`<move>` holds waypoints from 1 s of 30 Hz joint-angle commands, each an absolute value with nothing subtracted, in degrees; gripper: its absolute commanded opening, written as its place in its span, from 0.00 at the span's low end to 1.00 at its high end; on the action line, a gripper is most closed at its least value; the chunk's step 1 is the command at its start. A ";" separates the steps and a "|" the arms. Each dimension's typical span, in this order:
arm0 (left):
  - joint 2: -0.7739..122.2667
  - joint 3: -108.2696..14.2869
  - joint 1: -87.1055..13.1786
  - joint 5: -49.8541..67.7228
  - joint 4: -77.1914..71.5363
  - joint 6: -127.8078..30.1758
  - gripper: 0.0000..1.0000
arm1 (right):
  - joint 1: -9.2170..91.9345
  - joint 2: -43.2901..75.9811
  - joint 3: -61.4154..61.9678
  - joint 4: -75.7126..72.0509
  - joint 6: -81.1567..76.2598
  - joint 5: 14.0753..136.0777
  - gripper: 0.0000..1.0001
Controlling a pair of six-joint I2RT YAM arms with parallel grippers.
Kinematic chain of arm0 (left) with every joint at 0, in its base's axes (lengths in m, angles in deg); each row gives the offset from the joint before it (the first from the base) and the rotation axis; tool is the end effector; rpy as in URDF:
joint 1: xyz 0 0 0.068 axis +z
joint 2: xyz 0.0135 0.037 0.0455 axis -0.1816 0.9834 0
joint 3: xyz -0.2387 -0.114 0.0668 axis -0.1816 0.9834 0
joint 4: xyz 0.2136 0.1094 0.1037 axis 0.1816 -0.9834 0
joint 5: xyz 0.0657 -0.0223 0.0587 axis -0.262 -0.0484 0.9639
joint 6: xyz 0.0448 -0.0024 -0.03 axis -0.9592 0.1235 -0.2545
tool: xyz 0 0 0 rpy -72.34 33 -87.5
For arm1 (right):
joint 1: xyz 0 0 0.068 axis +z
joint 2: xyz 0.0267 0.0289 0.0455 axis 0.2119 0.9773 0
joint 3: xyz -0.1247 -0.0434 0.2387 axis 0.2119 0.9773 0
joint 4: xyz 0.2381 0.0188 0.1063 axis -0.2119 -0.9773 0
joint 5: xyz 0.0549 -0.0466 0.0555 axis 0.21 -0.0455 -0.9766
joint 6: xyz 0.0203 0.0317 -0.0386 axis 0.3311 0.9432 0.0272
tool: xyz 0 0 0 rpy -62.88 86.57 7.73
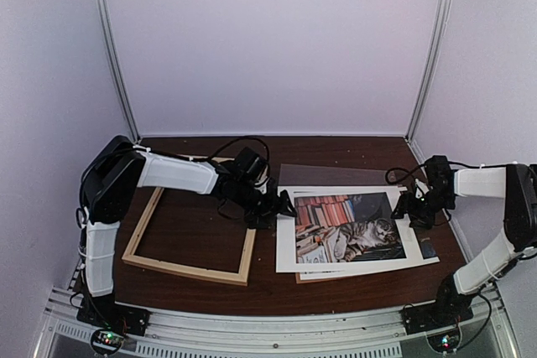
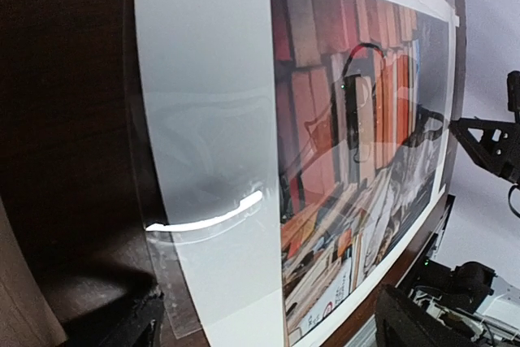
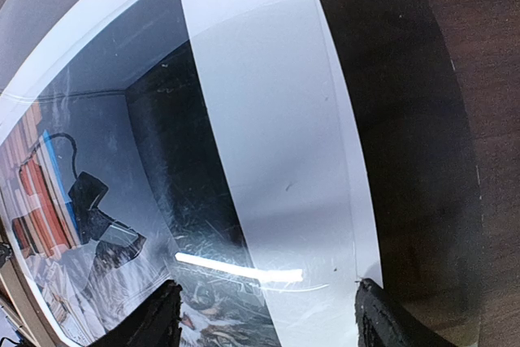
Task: Put the photo into the frame
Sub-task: Pick up the glass panel from the mat board.
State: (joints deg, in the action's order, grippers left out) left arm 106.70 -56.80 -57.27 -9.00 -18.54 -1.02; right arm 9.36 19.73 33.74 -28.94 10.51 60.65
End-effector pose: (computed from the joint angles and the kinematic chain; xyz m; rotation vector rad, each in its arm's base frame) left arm 0.2956 -0.3377 0.1452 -0.0922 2.8837 -1.1716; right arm 0.2530 0.0007 0.1552 0.4539 2.7558 0.6106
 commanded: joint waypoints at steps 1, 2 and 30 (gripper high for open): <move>104.42 -57.87 -56.74 -3.19 -25.06 -5.62 0.91 | 9.95 20.69 36.16 -31.47 11.13 61.48 0.73; 104.57 -57.77 -56.78 -3.29 -25.37 -5.78 0.91 | 9.95 20.76 36.10 -31.40 11.13 61.45 0.73; 107.37 -54.35 -57.31 -12.88 -8.74 2.98 0.90 | 9.95 20.58 36.42 -29.98 12.81 56.40 0.72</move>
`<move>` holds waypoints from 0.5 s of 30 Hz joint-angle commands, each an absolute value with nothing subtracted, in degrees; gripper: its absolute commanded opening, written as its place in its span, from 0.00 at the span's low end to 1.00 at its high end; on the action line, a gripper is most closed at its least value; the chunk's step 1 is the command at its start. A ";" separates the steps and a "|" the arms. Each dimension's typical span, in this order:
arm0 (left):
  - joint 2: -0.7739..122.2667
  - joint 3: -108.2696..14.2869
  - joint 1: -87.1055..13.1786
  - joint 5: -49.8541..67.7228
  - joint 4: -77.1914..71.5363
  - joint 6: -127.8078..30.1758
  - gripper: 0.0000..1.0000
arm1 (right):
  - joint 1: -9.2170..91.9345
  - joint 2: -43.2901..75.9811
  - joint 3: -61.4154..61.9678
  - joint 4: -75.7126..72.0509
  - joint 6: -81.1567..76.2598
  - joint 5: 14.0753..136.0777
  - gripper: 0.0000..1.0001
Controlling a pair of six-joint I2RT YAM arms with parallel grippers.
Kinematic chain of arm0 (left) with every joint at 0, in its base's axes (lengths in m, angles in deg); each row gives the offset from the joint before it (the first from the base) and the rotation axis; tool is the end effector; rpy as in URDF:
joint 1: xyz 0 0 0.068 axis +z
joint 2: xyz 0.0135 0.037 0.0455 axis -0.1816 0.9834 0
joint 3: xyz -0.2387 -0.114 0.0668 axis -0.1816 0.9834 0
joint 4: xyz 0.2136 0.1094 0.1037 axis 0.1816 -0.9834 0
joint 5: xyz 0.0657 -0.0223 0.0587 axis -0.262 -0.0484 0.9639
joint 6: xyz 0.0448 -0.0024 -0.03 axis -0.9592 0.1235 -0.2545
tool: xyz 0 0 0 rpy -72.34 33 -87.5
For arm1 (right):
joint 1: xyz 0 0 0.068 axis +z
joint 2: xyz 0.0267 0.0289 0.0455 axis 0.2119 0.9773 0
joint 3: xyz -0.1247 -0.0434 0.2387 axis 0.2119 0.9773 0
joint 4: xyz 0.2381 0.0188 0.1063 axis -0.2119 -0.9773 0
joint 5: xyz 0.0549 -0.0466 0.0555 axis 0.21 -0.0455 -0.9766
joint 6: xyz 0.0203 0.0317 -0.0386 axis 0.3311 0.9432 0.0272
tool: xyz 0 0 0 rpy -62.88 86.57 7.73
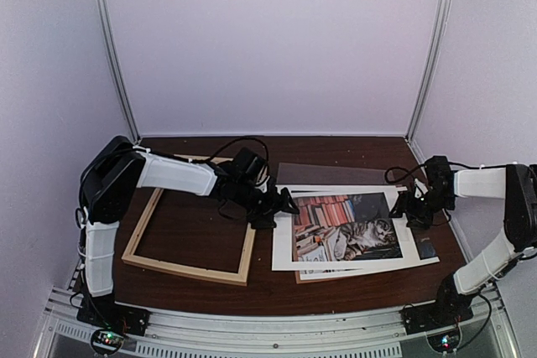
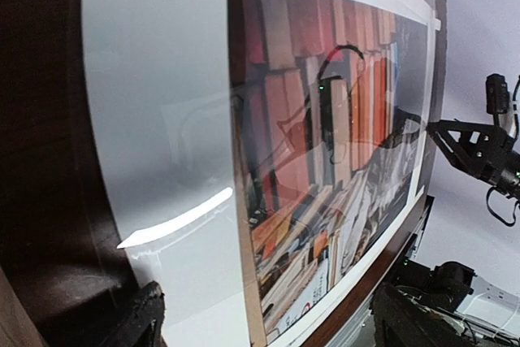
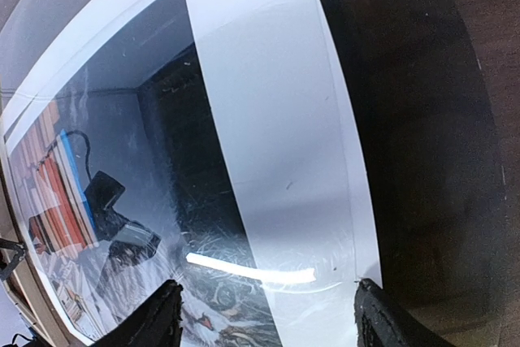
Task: Put the photo into the frame
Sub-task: Pick up the glass panel from the mat board.
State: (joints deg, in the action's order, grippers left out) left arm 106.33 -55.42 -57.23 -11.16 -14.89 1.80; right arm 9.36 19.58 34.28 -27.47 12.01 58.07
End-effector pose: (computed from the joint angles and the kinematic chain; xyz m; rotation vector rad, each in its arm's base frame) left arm 0.2950 -0.3383 0.1456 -0.1257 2.8682 -1.2585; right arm 0.2532 0.0021 0.1550 0.4693 2.7328 0.6798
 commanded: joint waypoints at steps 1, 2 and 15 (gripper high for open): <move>107.41 -54.17 -57.27 -13.13 -7.97 3.24 0.90 | 9.95 20.60 36.43 -30.02 12.75 56.42 0.72; 107.42 -53.92 -57.23 -13.34 -7.06 3.50 0.90 | 9.95 20.68 36.40 -30.08 12.72 56.37 0.72; 106.13 -61.12 -56.98 2.82 -26.62 -11.92 0.91 | 9.54 21.13 33.86 -31.98 11.89 59.65 0.73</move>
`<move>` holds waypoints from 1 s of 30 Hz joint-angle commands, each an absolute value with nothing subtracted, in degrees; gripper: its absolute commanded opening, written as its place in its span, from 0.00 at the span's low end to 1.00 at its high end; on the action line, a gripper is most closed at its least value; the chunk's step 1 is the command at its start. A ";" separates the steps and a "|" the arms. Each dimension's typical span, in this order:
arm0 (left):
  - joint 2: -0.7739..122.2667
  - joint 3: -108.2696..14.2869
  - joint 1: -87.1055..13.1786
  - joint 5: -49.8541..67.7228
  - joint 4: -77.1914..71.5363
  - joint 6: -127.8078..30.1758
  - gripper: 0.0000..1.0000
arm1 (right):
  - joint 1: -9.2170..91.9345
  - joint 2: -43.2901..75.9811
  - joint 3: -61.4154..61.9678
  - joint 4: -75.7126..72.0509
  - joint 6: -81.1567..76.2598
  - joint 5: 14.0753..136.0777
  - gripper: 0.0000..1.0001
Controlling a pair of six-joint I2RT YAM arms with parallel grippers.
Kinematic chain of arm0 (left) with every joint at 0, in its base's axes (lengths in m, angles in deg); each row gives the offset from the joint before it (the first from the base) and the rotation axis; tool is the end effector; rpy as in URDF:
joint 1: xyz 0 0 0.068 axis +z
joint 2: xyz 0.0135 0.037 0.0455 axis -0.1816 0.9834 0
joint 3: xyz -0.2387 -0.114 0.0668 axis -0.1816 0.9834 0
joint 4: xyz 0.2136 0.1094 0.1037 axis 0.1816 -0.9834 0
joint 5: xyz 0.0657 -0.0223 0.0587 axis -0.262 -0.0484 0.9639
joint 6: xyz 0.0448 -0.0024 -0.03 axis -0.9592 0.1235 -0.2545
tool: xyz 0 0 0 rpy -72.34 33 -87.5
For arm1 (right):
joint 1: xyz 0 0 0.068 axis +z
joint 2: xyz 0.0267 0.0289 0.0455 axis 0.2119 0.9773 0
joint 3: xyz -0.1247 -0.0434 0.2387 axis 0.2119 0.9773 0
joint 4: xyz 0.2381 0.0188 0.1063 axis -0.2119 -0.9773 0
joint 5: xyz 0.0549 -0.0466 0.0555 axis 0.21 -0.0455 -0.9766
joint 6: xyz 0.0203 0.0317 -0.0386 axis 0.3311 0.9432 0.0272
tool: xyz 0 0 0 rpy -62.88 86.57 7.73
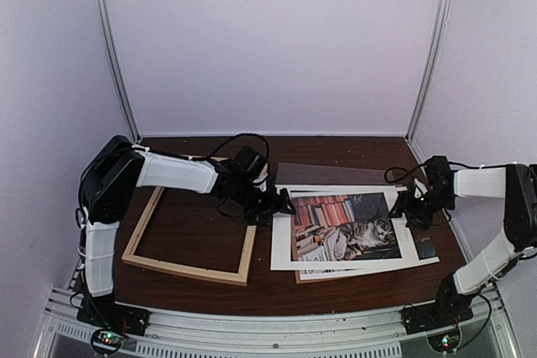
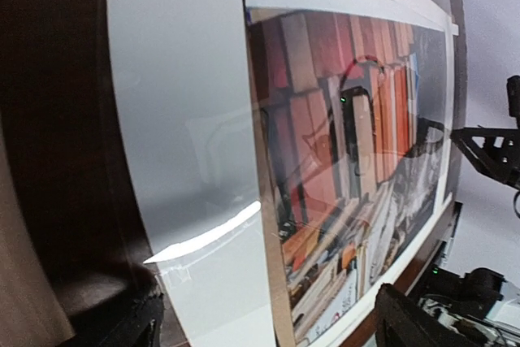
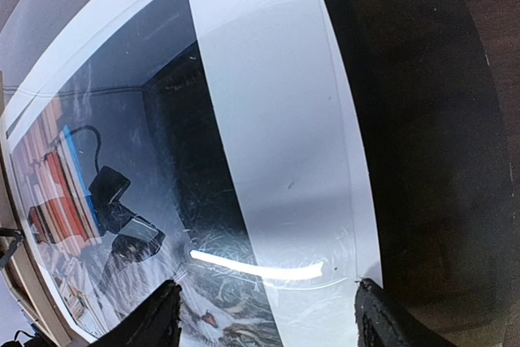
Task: Put the photo into the frame
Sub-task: Pick up the glass panel from the mat board.
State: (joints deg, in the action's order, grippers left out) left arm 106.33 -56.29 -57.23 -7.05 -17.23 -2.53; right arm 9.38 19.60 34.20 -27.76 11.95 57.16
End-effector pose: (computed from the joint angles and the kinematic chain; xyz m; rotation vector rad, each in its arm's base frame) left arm 0.2969 -0.3369 0.1464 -0.0643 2.8409 -1.1481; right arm 0.2530 0.0027 0.1553 0.4647 2.7351 0.7019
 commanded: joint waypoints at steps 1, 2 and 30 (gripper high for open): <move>106.41 -62.05 -56.96 4.99 -28.31 -13.42 0.91 | 9.37 21.47 33.62 -32.07 11.71 59.99 0.73; 106.71 -62.96 -56.96 6.53 -29.79 -14.85 0.91 | 9.22 21.79 33.37 -32.13 11.59 60.44 0.73; 116.58 -68.61 -57.78 2.96 -31.33 -15.60 0.88 | 8.98 25.02 31.60 -28.10 14.99 53.89 0.70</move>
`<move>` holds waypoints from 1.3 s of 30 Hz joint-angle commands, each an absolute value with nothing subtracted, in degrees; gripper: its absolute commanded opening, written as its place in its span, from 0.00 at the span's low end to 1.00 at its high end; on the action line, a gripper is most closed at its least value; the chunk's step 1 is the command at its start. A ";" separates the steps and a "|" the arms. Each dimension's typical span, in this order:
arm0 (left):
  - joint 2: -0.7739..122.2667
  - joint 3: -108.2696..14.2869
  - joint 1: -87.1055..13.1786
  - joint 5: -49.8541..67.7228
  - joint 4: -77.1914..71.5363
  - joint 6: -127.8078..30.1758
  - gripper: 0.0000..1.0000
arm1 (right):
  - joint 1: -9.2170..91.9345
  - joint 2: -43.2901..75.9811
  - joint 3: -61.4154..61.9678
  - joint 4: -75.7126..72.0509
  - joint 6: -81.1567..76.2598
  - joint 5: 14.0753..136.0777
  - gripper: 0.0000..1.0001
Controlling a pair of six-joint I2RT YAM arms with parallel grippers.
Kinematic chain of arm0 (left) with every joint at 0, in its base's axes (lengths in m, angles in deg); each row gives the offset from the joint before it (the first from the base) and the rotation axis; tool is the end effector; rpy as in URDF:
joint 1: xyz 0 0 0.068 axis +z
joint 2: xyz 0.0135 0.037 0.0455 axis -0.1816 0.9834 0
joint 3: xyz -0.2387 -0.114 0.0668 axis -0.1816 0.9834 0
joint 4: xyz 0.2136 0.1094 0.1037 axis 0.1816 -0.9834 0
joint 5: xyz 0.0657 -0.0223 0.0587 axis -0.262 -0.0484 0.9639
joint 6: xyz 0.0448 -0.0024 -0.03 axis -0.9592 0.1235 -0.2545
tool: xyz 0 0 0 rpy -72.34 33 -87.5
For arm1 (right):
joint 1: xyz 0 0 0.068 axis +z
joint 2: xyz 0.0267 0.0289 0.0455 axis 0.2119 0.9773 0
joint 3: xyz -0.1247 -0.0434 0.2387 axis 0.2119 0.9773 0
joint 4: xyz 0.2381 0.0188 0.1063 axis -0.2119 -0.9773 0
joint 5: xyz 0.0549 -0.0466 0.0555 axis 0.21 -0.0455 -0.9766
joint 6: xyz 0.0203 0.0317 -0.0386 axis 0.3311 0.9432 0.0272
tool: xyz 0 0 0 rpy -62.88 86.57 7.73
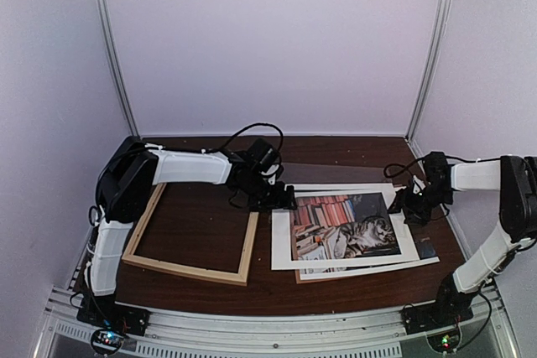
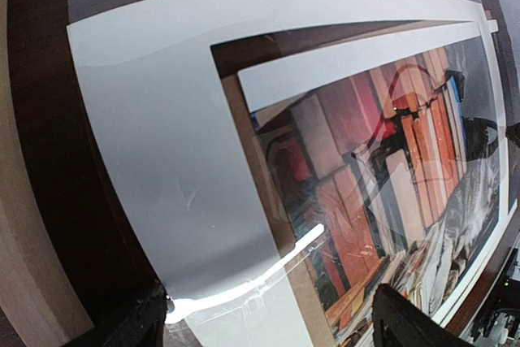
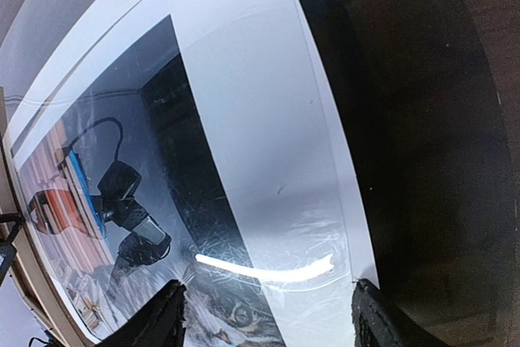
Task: Put the photo into the frame
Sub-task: Pick up the glass panel from the mat board.
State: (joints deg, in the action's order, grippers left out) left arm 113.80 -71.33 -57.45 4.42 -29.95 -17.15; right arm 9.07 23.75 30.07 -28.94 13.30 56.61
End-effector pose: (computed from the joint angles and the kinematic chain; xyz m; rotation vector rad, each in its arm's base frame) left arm 0.3238 -0.3585 0.1503 0.1829 2.7737 -0.8030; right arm 0.2699 0.0007 0.1558 0.5127 2.7496 0.7202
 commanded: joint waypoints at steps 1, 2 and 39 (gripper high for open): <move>116.56 -68.26 -57.86 2.73 -31.12 -15.38 0.88 | 8.98 25.00 31.61 -27.83 15.18 53.15 0.69; 116.58 -68.05 -57.96 2.70 -30.85 -15.20 0.88 | 8.94 25.00 31.61 -27.52 15.39 52.58 0.69; 111.03 -61.52 -63.45 -4.32 -37.34 -21.90 0.86 | 9.77 17.66 33.28 -32.63 14.83 60.98 0.76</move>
State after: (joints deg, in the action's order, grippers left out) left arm 110.68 -64.86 -61.47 -1.81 -25.95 -18.99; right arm 9.38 17.13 32.40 -32.94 14.70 58.29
